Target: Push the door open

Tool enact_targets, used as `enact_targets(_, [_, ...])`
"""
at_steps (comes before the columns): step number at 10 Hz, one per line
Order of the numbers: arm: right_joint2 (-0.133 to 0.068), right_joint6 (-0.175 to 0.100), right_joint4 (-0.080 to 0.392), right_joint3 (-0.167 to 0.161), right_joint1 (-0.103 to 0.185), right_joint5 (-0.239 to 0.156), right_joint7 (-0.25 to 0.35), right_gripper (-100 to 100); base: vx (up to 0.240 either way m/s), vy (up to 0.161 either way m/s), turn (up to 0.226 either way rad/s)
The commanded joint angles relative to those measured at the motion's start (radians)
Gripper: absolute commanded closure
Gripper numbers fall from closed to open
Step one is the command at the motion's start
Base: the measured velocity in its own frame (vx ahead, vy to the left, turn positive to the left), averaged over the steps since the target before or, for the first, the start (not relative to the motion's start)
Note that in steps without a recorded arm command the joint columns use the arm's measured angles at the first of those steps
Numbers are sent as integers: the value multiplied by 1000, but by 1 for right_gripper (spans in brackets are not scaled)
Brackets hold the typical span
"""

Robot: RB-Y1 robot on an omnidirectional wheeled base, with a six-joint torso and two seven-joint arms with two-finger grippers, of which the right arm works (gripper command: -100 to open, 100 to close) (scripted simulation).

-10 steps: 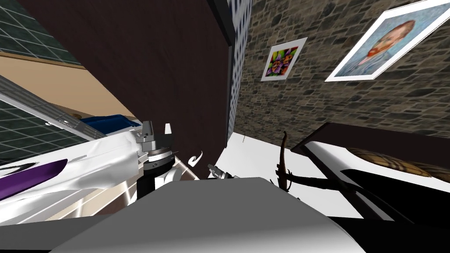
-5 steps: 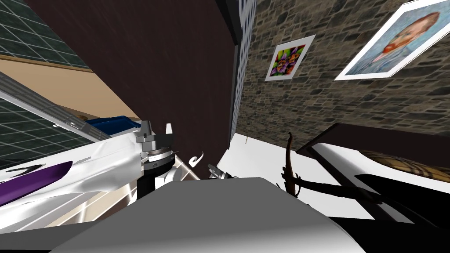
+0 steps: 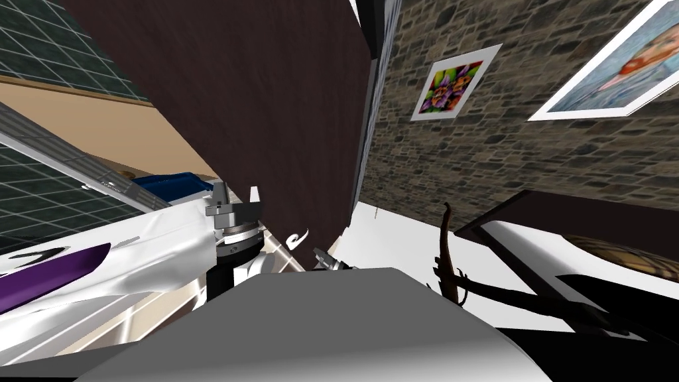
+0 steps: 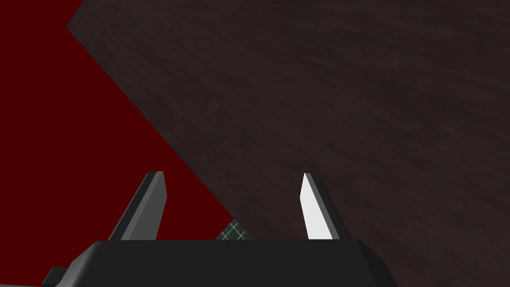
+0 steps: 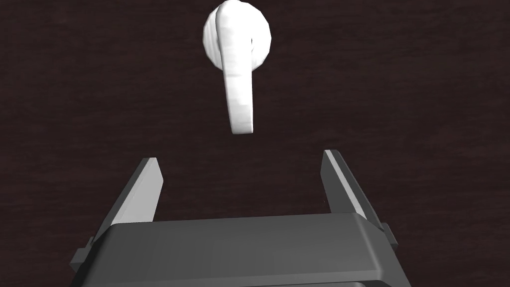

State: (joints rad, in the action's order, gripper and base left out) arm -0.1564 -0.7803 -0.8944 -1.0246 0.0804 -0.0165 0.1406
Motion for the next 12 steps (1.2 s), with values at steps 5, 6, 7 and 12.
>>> enact_targets(5, [-1, 0, -1, 0, 0, 0, 0, 100, -9, -21, 2])
enact_targets(6, [-1, 0, -1, 0, 0, 0, 0, 100, 0, 0, 0])
enact_targets(7, [14, 7, 11, 36, -3, -5, -13, -100, -32, 74, -115])
enact_targets(12, [55, 26, 42, 136, -9, -18, -49, -100, -101, 143, -91])
